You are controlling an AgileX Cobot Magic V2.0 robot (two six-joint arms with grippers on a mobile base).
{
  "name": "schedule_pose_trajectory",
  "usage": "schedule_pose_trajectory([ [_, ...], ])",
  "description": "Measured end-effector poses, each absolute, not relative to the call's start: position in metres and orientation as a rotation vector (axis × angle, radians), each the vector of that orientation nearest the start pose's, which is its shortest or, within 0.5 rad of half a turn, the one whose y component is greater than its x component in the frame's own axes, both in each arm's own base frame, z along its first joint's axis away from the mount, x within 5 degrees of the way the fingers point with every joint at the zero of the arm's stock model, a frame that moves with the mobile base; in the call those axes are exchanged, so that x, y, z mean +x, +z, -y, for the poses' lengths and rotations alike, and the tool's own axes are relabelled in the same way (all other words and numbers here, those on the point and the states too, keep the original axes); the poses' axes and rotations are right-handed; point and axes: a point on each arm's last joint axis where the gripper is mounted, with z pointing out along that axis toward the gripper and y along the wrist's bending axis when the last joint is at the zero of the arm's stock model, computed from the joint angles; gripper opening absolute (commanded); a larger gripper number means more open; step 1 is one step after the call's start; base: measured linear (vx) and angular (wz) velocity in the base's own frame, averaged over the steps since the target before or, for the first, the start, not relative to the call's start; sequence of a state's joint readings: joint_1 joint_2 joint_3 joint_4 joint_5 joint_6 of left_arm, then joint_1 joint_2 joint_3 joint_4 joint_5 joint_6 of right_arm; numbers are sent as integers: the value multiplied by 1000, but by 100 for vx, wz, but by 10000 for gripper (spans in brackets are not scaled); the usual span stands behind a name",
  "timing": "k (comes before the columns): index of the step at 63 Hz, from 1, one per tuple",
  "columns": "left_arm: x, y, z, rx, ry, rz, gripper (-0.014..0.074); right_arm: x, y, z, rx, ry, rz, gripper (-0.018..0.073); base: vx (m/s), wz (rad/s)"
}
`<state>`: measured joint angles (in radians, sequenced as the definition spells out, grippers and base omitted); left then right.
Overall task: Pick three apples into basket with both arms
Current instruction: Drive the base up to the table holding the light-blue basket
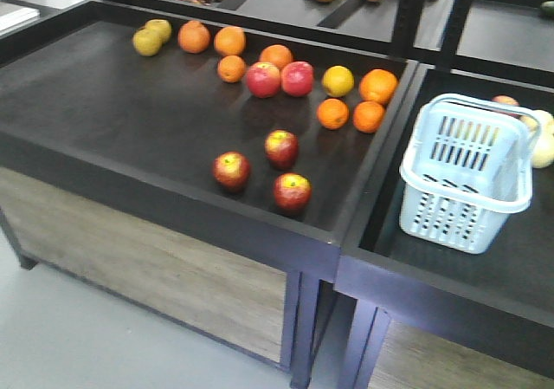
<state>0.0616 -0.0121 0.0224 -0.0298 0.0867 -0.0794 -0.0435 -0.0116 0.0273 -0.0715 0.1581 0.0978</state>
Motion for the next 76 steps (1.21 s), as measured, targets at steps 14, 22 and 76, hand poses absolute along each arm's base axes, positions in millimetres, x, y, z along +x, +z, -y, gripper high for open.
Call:
schedule_pose_trajectory([
  [14,56,198,-3,-133,-39,-1575,-6,56,190,3,67,-22,-1656,-5,8,-33],
  [22,56,198,-3,-133,-39,-1575,-6,56,190,3,67,-22,-1656,-5,9,-30],
  [76,56,198,-3,-133,-39,-1575,-6,56,190,3,67,-22,-1656,-5,12,-19],
])
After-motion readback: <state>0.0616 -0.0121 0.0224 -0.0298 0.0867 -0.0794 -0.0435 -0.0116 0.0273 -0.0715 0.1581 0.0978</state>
